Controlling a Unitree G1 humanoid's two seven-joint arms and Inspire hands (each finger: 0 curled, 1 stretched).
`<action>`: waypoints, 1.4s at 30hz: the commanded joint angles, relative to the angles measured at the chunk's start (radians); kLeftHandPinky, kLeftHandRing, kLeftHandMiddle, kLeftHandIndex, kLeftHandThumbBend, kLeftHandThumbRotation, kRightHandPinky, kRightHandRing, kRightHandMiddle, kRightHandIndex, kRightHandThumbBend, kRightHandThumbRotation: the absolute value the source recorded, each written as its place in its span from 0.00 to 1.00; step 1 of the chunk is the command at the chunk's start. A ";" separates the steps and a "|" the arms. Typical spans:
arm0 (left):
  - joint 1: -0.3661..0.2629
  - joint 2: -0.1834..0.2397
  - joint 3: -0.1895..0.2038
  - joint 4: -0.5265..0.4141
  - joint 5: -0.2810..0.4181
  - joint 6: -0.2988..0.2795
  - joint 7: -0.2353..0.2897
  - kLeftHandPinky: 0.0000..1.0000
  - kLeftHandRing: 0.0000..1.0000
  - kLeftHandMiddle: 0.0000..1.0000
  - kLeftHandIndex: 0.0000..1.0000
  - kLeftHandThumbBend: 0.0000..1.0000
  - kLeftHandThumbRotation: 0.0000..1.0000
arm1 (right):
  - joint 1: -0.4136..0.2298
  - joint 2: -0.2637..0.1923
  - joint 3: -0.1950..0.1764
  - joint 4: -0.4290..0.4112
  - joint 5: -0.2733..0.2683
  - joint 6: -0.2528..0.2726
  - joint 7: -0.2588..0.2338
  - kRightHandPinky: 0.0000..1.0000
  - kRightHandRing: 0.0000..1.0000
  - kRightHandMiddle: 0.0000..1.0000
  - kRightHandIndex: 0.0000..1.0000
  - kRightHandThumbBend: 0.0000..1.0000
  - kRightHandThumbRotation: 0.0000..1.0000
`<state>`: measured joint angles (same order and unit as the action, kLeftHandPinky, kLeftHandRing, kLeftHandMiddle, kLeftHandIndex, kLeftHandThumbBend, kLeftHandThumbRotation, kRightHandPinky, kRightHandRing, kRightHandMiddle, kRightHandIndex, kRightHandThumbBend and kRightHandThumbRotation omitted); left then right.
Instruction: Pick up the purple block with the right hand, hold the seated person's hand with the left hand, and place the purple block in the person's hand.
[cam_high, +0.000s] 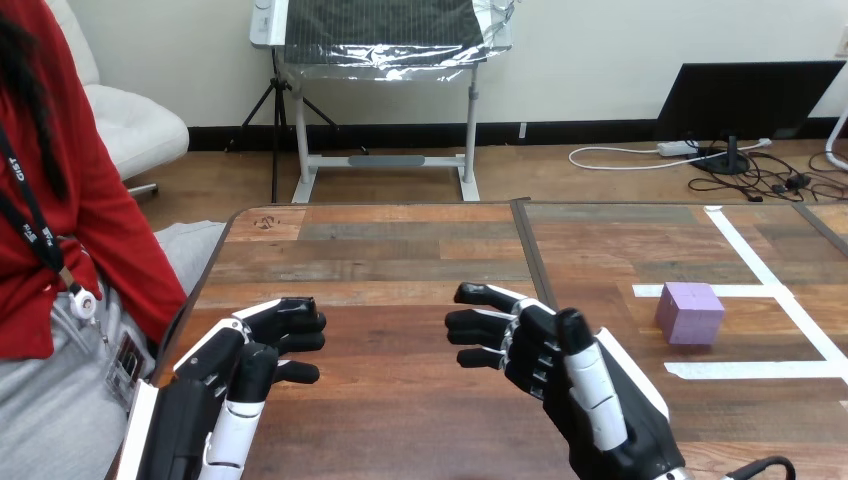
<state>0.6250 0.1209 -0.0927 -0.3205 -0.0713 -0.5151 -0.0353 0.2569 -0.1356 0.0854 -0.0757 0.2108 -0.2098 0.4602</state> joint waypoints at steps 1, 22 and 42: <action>-0.068 -0.011 0.028 -0.021 -0.004 -0.022 -0.006 0.59 0.68 0.69 0.67 0.70 0.90 | -0.029 -0.013 0.014 -0.051 -0.023 -0.014 -0.001 0.77 0.80 0.78 0.81 0.82 1.00; -0.111 -0.021 0.033 0.019 -0.014 -0.017 -0.026 0.58 0.68 0.69 0.66 0.67 0.91 | -0.107 -0.069 -0.020 0.090 -0.059 -0.164 0.039 0.70 0.77 0.76 0.80 0.77 0.95; -0.144 -0.048 0.022 0.057 0.014 -0.012 0.011 0.60 0.68 0.69 0.66 0.62 0.92 | -0.237 -0.016 -0.060 0.300 0.081 -0.210 0.095 0.73 0.78 0.80 0.82 0.92 1.00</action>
<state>0.5418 0.1264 -0.0655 -0.2609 -0.0638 -0.5172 -0.0372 0.1268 -0.1854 0.0471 0.1871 0.2765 -0.3712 0.5529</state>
